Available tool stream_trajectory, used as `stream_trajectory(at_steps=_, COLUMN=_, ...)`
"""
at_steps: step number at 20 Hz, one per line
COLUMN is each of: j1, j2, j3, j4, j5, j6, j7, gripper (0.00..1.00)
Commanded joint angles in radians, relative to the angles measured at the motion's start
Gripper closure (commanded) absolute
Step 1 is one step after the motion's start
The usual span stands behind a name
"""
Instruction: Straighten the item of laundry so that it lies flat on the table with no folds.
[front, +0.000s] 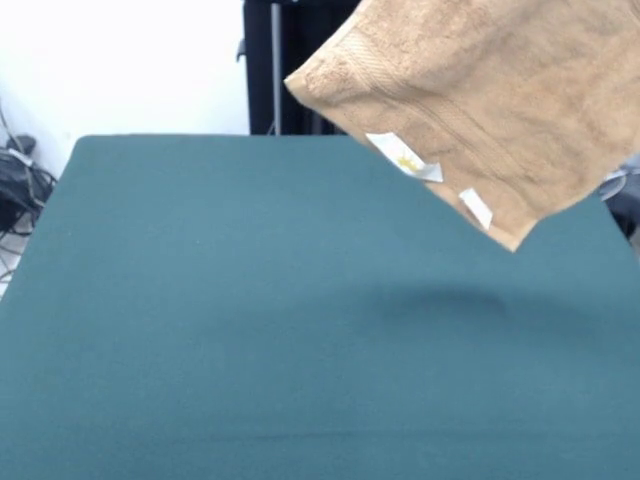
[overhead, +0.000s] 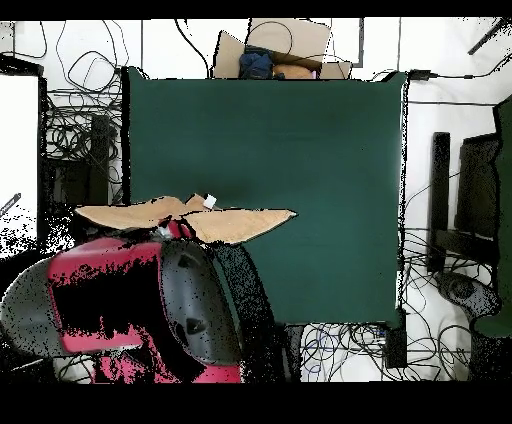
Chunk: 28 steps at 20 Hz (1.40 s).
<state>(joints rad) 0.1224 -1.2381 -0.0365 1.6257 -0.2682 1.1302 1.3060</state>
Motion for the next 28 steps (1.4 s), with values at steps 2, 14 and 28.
stream_trajectory(at_steps=2, j1=0.038, j2=-0.002, j3=-0.069, j4=0.13, j5=-0.091, j6=-0.064, j7=0.277, gripper=1.0)
stream_trajectory(at_steps=14, j1=0.073, j2=-0.018, j3=-0.106, j4=0.147, j5=-0.115, j6=-0.068, j7=0.266, gripper=1.0)
stream_trajectory(at_steps=28, j1=0.18, j2=-0.067, j3=-0.182, j4=0.205, j5=-0.193, j6=-0.094, j7=0.344, gripper=1.0)
